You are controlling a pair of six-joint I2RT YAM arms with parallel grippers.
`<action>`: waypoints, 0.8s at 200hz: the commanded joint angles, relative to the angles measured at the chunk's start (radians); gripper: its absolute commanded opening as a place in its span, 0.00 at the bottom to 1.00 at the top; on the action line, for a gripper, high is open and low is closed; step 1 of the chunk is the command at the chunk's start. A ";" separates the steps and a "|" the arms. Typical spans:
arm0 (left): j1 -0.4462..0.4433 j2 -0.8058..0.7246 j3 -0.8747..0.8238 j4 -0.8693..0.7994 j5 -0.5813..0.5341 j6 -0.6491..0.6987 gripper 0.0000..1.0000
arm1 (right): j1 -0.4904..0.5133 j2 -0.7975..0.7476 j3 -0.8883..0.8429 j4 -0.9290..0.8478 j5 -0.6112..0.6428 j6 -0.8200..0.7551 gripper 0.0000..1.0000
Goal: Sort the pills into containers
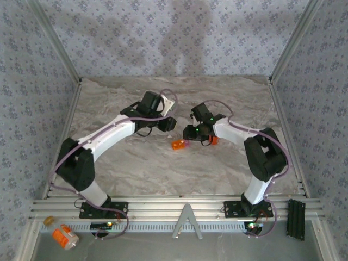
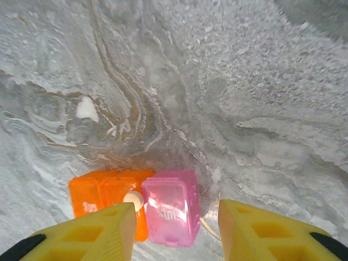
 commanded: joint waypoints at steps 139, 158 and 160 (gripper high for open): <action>0.343 -0.599 -0.614 0.694 -0.592 0.159 1.00 | -0.458 -0.445 0.051 0.141 0.329 -0.190 1.00; 0.417 -0.603 -0.698 0.751 -0.592 0.142 1.00 | -0.502 -0.458 -0.110 0.305 0.374 -0.211 1.00; 0.424 -0.602 -0.706 0.753 -0.593 0.138 1.00 | -0.507 -0.458 -0.121 0.318 0.383 -0.217 1.00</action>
